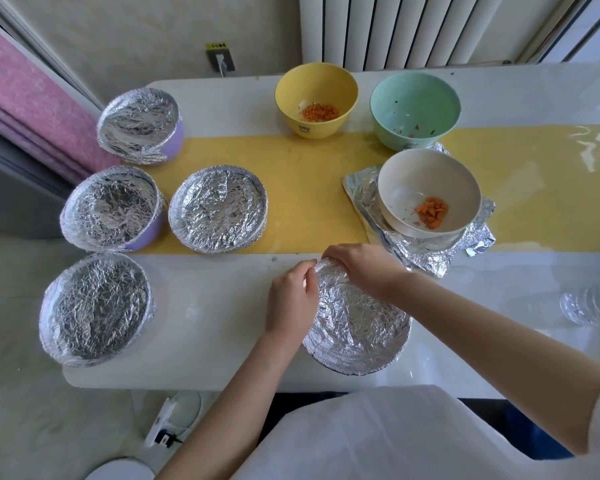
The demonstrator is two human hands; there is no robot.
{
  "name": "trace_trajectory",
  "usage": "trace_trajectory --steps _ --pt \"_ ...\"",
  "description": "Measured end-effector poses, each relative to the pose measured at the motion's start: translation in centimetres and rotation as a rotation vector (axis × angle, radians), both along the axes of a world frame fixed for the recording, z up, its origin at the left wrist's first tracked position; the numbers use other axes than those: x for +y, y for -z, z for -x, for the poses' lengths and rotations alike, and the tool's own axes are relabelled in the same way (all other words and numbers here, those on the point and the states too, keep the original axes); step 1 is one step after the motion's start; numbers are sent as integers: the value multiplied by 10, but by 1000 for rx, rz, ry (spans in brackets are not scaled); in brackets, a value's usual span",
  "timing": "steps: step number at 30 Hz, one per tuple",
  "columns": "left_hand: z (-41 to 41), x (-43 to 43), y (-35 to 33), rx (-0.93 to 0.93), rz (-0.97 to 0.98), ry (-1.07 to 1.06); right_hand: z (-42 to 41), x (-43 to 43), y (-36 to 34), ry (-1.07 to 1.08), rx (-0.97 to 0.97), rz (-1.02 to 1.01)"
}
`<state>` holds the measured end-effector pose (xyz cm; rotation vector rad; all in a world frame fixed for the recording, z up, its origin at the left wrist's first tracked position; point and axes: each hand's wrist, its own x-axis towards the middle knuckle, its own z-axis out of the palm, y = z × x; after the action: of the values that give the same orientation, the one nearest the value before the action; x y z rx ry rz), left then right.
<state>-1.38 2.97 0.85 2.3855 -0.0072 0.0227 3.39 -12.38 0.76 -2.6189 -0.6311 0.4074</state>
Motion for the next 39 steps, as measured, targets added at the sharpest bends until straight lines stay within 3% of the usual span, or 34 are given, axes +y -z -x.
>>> trace_trajectory --steps 4,10,17,23,32,39 --pt "-5 -3 2 64 79 46 -1 0 -5 -16 106 -38" --pt "0 -5 8 88 67 -17 11 -18 -6 149 160 -103" --pt "8 -8 6 37 68 -28 14 -21 3 173 91 -126" --pt "6 -4 5 63 78 -33 4 -13 -8 93 176 13" --pt "11 -4 11 35 41 -40 4 4 2 69 45 8" --pt "24 -3 5 45 84 -78 11 -6 -4 192 104 -145"
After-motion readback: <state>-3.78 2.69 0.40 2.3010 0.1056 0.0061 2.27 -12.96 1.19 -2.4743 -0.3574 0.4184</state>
